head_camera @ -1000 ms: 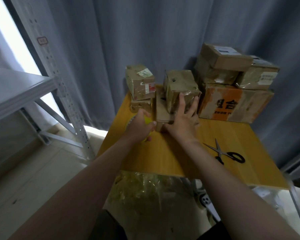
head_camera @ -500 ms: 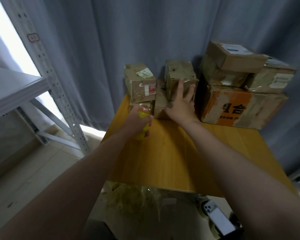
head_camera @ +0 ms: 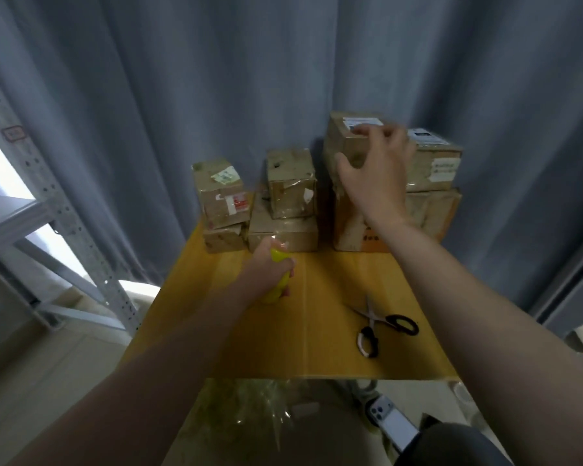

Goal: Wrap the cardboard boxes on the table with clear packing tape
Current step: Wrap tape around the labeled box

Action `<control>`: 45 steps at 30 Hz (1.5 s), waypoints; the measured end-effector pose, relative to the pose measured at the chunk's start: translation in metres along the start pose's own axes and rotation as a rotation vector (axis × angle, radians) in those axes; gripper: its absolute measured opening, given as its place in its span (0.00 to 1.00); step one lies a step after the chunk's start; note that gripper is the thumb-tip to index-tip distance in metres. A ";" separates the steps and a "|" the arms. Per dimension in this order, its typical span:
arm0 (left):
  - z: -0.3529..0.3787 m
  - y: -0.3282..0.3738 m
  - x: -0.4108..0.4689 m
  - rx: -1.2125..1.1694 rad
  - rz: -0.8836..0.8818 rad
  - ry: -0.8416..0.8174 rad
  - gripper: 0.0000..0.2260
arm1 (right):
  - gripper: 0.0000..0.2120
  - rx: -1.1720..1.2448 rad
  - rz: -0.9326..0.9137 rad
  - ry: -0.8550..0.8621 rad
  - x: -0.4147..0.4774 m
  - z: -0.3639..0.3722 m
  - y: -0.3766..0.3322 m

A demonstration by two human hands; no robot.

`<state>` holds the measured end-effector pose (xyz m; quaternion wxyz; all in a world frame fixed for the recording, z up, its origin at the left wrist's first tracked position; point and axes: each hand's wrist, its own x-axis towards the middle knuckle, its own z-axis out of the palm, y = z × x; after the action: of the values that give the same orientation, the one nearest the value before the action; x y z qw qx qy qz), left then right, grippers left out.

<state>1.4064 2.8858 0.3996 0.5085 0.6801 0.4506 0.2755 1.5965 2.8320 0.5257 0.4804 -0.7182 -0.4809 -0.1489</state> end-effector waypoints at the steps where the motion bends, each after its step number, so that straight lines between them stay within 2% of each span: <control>1: 0.008 0.003 0.002 -0.020 0.006 -0.013 0.12 | 0.25 -0.056 0.030 0.003 0.008 -0.001 0.003; 6: 0.029 0.014 0.013 -0.062 0.008 -0.008 0.13 | 0.35 -0.184 0.184 -0.147 0.041 0.002 0.019; 11: 0.038 0.012 0.029 0.014 0.028 -0.006 0.12 | 0.37 -0.196 0.219 -0.188 0.055 0.016 0.029; 17: 0.036 0.010 0.038 0.000 0.002 0.029 0.13 | 0.29 -0.215 0.187 -0.074 0.055 0.021 0.029; 21: 0.038 0.008 0.042 0.003 0.030 0.013 0.13 | 0.23 -0.070 0.113 0.021 0.049 0.019 0.027; 26: 0.041 0.003 0.043 0.045 0.050 0.030 0.11 | 0.23 0.177 0.074 0.127 0.045 -0.008 0.012; 30: 0.044 0.007 0.037 0.021 0.013 0.042 0.10 | 0.14 0.612 0.260 0.075 0.039 -0.036 -0.007; 35: 0.036 0.009 0.014 -0.086 0.016 0.069 0.10 | 0.08 0.869 0.617 -0.111 0.003 -0.057 -0.015; 41: 0.027 0.005 -0.026 -0.164 -0.009 0.131 0.09 | 0.20 1.204 1.011 -0.381 -0.037 -0.063 -0.003; 45: 0.008 -0.006 -0.046 -0.200 0.002 0.138 0.09 | 0.26 1.184 1.185 -0.540 -0.064 -0.054 0.005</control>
<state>1.3906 2.8411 0.3954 0.5412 0.6059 0.4539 0.3658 1.5829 2.7514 0.5069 0.6420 -0.4933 -0.1244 0.5736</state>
